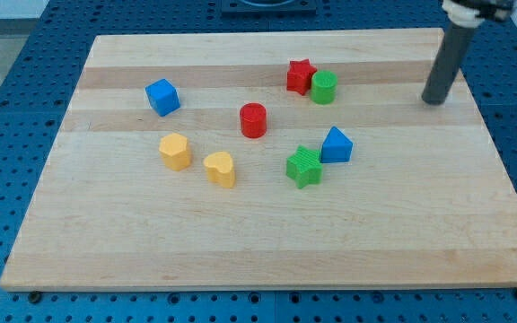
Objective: Move your arm to the yellow hexagon
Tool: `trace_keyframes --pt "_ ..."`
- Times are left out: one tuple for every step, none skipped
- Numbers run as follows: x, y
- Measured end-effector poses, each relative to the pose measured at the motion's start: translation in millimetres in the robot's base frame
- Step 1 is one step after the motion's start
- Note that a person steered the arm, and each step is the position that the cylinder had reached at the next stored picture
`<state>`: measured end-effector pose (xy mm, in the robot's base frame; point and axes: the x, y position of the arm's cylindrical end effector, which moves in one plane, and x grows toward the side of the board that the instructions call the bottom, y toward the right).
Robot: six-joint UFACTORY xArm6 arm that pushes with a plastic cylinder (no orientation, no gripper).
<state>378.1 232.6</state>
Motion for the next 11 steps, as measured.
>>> trace_keyframes --pt "55 -11" --pt "110 -29" --pt "157 -66" --pt "175 -126" --pt "179 -198" --pt "179 -264" --pt "176 -316" --pt "160 -343" --pt "137 -353" --pt "114 -365" --pt "98 -366"
